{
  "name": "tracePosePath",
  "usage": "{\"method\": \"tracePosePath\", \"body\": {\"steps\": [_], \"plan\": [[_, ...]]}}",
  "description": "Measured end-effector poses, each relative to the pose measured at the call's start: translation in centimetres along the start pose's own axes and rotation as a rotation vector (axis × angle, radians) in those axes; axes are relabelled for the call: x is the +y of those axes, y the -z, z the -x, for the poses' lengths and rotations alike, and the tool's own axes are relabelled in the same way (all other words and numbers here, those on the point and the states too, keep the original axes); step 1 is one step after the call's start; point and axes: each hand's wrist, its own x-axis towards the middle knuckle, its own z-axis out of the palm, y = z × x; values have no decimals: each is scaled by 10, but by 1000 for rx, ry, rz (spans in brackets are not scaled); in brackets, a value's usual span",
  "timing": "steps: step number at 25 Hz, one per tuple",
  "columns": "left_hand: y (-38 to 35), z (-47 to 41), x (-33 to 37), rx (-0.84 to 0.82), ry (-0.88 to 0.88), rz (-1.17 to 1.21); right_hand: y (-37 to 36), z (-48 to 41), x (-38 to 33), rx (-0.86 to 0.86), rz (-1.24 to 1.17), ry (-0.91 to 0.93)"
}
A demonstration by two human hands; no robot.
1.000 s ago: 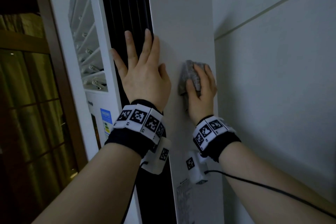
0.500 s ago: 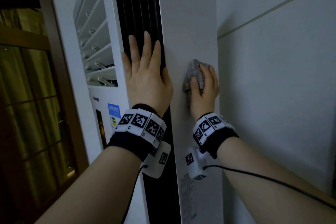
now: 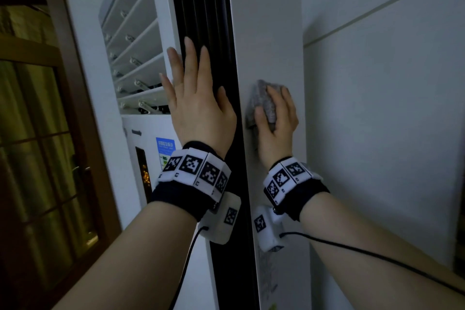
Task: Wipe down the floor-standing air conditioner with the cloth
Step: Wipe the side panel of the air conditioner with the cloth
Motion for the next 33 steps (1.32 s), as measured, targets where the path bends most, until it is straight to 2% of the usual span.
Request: {"method": "tracePosePath", "body": {"steps": [2, 6, 10, 14, 18, 22, 26, 27, 30, 33], "plan": [[1, 4, -4, 4, 18, 70, 3, 3, 4, -49, 35, 66], [4, 9, -12, 0, 44, 259, 1, 5, 1, 10, -3, -61], [6, 13, -16, 13, 57, 402, -2, 22, 0, -71, 22, 93], [8, 23, -22, -23, 87, 421, -3, 18, -4, 0, -28, -42], [12, 28, -29, -78, 82, 438, -7, 31, -7, -72, 8, 75], [15, 36, -35, -113, 97, 474, -8, 30, -13, 8, -32, -64], [19, 45, -42, -152, 105, 500, -14, 53, -14, -100, 79, 187], [20, 46, -42, -166, 111, 509, -12, 49, -14, -94, 84, 181], [23, 48, -43, -185, 148, 534, -14, 43, -24, -38, 18, -2], [26, 49, -42, -177, 184, 570, -20, 58, -29, -107, 116, 154]]}}
